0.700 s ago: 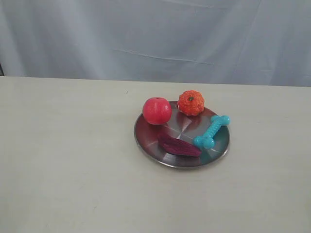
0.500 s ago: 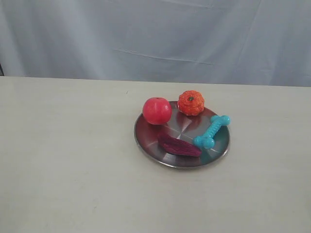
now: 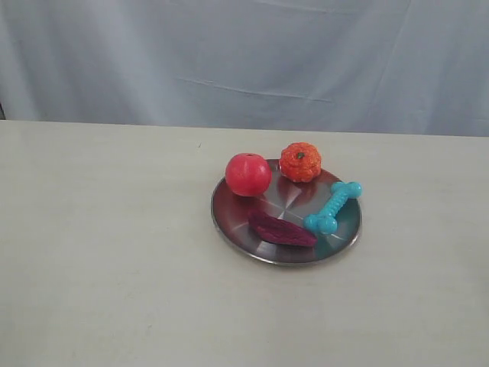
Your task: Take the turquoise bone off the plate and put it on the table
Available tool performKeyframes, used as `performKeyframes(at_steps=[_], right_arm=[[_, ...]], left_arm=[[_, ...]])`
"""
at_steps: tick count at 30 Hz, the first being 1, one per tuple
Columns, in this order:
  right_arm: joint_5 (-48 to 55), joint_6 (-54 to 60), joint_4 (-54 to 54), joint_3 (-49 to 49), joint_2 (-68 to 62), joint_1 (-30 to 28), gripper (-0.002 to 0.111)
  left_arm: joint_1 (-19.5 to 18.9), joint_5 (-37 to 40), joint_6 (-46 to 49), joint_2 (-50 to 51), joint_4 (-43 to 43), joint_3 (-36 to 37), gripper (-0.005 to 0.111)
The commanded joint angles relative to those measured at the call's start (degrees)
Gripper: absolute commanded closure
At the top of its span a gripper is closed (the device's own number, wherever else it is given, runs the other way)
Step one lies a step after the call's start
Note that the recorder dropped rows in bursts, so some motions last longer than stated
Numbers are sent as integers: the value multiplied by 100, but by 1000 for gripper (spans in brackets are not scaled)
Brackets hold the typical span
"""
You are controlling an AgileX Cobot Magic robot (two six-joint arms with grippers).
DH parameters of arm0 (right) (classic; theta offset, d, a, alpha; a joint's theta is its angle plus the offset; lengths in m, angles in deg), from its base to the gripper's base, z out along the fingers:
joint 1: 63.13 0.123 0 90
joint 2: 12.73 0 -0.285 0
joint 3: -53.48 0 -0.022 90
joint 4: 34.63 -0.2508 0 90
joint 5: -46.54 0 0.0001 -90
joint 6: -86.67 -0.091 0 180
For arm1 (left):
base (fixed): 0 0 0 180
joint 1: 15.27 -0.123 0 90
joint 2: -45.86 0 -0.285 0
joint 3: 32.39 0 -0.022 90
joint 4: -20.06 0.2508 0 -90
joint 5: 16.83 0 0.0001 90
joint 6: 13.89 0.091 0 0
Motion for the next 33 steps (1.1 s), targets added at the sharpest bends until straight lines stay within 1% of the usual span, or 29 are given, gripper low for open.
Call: performKeyframes(at_steps=[1, 2, 3, 4, 5, 6, 9, 11, 13, 17, 20, 22, 27, 28, 33], right_arm=[[-566, -166, 46, -12, 29, -32, 109], [-805, -411, 46, -12, 29, -32, 109], [-1153, -1427, 46, -12, 29, -32, 109], [-1317, -2140, 46, -12, 29, -32, 109], [-1459, -2426, 46, -12, 29, -32, 109], [-1367, -2456, 46, -12, 29, -32, 109], [83, -2677, 46, 596, 29, -32, 109], [772, -2771, 46, 979, 7, -32, 109], [1219, -2898, 46, 1349, -284, -17, 109], [1861, -2820, 57, 2308, -1226, 203, 109], [2238, -2509, 71, 3090, -2191, 450, 109], [2738, -2251, 71, 3694, -2957, 618, 109], [4925, -1319, 60, 5580, -4827, 1074, 109], [5237, -1127, 46, 5968, -5118, 1118, 109], [6440, -811, 29, 7507, -6573, 959, 109]], left_arm=[[-13, -31, -24, -7, -6, 15, 107], [-13, -31, -24, -7, -6, 15, 107], [-13, -31, -24, -7, -6, 15, 107], [-13, -31, -24, -7, -6, 15, 107], [-13, -31, -24, -7, -6, 15, 107], [-13, -31, -24, -7, -6, 15, 107], [-13, -31, -24, -7, -6, 15, 107], [-13, -31, -24, -7, -6, 15, 107], [-13, -31, -24, -7, -6, 15, 107], [-13, -31, -24, -7, -6, 15, 107], [-13, -31, -24, -7, -6, 15, 107], [-13, -31, -24, -7, -6, 15, 107], [-13, -31, -24, -7, -6, 15, 107], [-13, -31, -24, -7, -6, 15, 107], [-13, -31, -24, -7, -6, 15, 107]])
